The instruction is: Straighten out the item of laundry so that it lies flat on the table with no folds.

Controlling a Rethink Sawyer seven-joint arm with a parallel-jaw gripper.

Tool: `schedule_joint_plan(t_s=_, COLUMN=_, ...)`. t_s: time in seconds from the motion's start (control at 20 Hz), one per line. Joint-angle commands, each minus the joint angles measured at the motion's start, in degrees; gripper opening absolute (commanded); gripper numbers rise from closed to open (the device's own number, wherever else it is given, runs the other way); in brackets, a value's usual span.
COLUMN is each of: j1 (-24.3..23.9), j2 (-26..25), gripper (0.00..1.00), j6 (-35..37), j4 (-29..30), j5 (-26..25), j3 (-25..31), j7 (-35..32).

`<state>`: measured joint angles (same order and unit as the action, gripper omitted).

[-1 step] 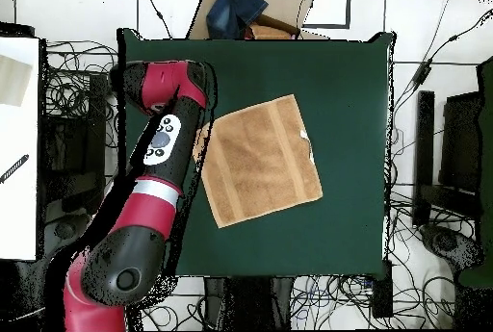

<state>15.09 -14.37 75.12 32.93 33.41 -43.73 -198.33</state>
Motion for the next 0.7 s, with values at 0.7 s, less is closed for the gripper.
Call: schedule_joint_plan(t_s=0.7, j1=2.24, j2=-4.13, gripper=0.00, j6=-2.43, j4=-1.37, j5=8.80, j3=7.93, j7=-16.81)
